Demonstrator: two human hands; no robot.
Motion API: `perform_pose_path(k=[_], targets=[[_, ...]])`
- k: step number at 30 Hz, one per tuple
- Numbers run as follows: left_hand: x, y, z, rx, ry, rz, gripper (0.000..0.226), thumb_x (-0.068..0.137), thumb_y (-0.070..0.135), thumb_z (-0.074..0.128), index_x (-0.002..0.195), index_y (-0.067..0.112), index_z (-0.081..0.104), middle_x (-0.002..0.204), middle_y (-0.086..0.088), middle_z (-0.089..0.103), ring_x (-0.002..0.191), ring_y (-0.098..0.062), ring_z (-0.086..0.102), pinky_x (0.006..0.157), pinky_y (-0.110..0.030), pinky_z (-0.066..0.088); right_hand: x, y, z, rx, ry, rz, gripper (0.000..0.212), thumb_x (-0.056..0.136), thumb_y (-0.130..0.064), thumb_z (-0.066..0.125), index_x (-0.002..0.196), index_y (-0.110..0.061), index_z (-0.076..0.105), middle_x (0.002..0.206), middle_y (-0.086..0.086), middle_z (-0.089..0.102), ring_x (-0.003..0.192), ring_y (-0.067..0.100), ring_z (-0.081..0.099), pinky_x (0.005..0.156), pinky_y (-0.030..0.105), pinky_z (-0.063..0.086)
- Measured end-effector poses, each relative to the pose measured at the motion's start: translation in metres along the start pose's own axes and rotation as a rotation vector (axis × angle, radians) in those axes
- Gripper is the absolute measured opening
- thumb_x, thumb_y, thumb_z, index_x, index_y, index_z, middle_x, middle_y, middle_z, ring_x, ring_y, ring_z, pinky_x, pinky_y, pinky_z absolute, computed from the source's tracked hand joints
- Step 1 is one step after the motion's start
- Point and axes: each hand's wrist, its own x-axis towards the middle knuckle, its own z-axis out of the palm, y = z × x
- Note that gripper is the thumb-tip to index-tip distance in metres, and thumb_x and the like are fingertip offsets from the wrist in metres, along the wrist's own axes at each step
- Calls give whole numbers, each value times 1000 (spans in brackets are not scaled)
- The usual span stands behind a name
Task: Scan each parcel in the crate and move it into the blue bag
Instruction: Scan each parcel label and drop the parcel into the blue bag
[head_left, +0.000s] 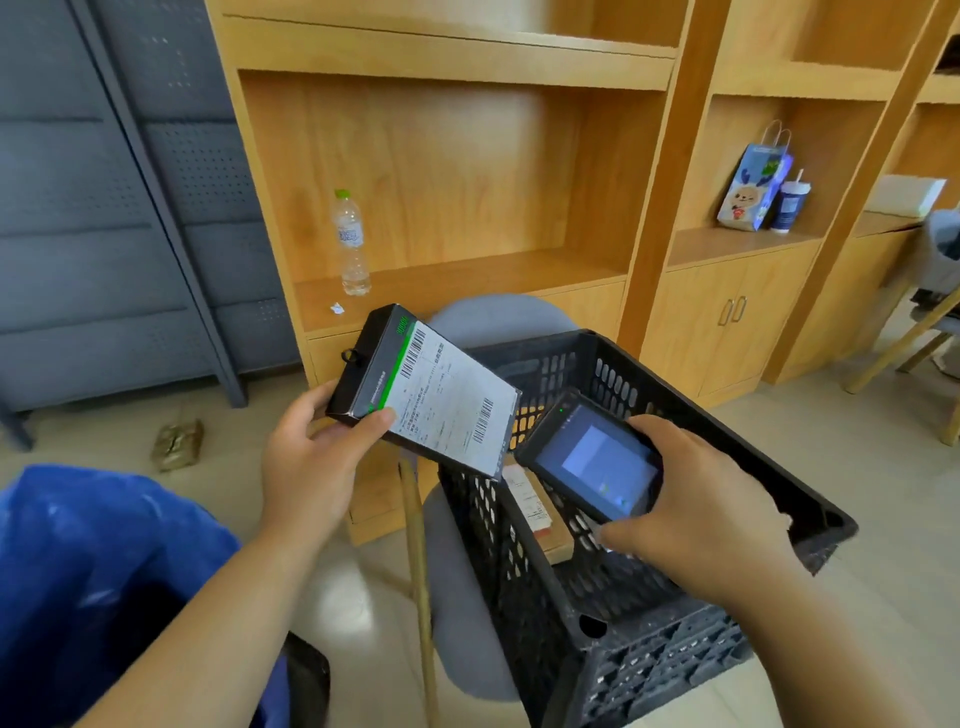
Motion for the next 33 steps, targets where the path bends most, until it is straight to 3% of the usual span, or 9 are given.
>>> perform_pose_path(k=[5,10,13,17,20,22,26,29,33], targets=[[-35,2,-79,31,220,31,48,66,22,83,111,29,65,87,16,75,79,-1,71,62,-7,49,7,-49,27,71,-64,-166,84,49,-46,83,121,-35,40,95,-14,47,83,12,48,68,33,46],[-63,-7,-177,218,512,-102,48,51,47,83,97,42,68,90,14,73,84,-8,69,77,-25,52,6,-96,56,79,-133,-278,92,46,-45,85,126,-32,41,95,-16,48,84,9,47,65,30,41],[-68,-25,-228,382,563,-242,43,56,46,82,94,37,65,93,9,72,87,-18,69,83,-36,53,3,-115,71,73,-159,-344,94,44,-43,87,126,-31,42,90,-17,45,81,9,46,59,25,37],[-76,-60,-269,697,373,-600,55,75,35,79,119,10,59,118,-6,64,96,-25,61,75,-31,44,0,-129,80,78,-210,-391,90,42,-43,87,120,-37,41,81,-29,39,74,3,43,54,18,31],[-87,-79,-276,899,166,-735,28,77,37,76,83,19,55,88,0,56,80,-18,50,70,-31,40,-1,-129,81,65,-227,-385,93,42,-45,86,123,-37,41,82,-27,40,73,1,44,53,17,32],[-87,-89,-272,922,62,-739,30,78,39,76,76,24,51,81,7,52,74,-12,49,71,-29,41,-1,-123,80,55,-232,-360,96,42,-45,86,125,-35,40,86,-22,43,77,6,48,54,21,35],[-74,-90,-236,989,-147,-714,40,79,47,72,108,22,59,104,5,60,83,-9,56,72,-25,44,0,-105,69,55,-222,-292,95,44,-44,87,127,-33,41,96,-14,52,86,13,52,66,33,46],[-55,-82,-196,1118,-290,-611,30,80,47,68,91,21,61,94,4,66,83,-14,62,77,-33,52,2,-84,57,47,-195,-230,94,45,-46,86,127,-35,40,95,-16,49,85,13,51,66,33,46],[-24,-63,-135,1151,-417,-446,21,82,44,65,90,25,62,90,5,65,84,-13,61,79,-33,51,7,-50,39,41,-147,-159,94,46,-47,85,127,-34,40,96,-14,49,85,14,52,69,36,50]])
